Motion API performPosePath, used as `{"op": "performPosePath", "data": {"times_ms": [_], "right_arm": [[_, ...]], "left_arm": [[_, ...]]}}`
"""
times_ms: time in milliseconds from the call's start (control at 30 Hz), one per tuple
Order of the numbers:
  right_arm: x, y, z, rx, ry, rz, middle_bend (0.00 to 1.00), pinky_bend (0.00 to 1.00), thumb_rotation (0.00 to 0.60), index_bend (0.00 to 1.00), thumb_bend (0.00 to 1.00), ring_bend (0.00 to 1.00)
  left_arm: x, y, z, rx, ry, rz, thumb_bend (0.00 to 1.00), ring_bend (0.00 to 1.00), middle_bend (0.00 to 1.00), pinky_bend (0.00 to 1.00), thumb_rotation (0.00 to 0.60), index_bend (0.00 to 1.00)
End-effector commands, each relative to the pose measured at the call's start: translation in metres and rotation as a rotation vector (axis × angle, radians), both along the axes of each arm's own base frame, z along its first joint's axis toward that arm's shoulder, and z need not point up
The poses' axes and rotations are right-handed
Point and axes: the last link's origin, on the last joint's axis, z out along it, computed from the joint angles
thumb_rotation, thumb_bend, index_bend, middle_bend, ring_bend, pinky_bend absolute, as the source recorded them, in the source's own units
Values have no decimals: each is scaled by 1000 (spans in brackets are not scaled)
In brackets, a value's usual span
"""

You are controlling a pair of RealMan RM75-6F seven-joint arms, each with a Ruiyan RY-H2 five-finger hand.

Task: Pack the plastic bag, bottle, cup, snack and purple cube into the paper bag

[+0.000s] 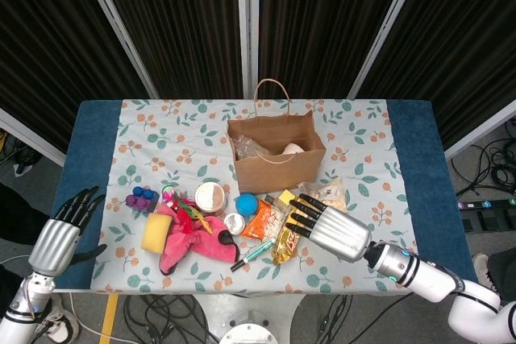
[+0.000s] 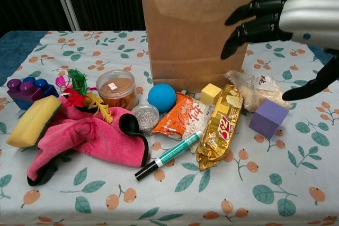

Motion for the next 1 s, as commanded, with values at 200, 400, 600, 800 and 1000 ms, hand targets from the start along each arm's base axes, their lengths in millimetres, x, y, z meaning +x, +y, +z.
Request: {"op": "performPosePath", "data": {"times_ms": [200, 400, 600, 800, 1000], "right_arm": [[-6, -17, -42, 32, 107, -8, 266, 170, 600, 247, 0, 103], [-6, -23, -65, 76, 116, -34, 266, 171, 600, 247, 0, 103], [-6, -28, -83, 101, 125, -65, 266, 172, 600, 247, 0, 103], [-14, -30, -97, 118, 156, -85, 266, 175, 600, 248, 0, 103], [-14, -31, -107, 125, 157, -82, 267, 178, 600, 252, 0, 109]], "left_arm": [[-1, 2, 3, 13, -1, -4, 0, 63, 76, 184, 600, 87], [-5, 2, 4, 15, 17, 2, 0, 63, 75, 183, 600, 87], [-10, 2, 7, 20, 23, 15, 0, 62, 75, 184, 600, 87], [-13, 2, 9, 22, 23, 25, 0, 62, 76, 184, 600, 87], [-15, 4, 11, 37, 25, 27, 0, 62, 76, 183, 600, 87]]}}
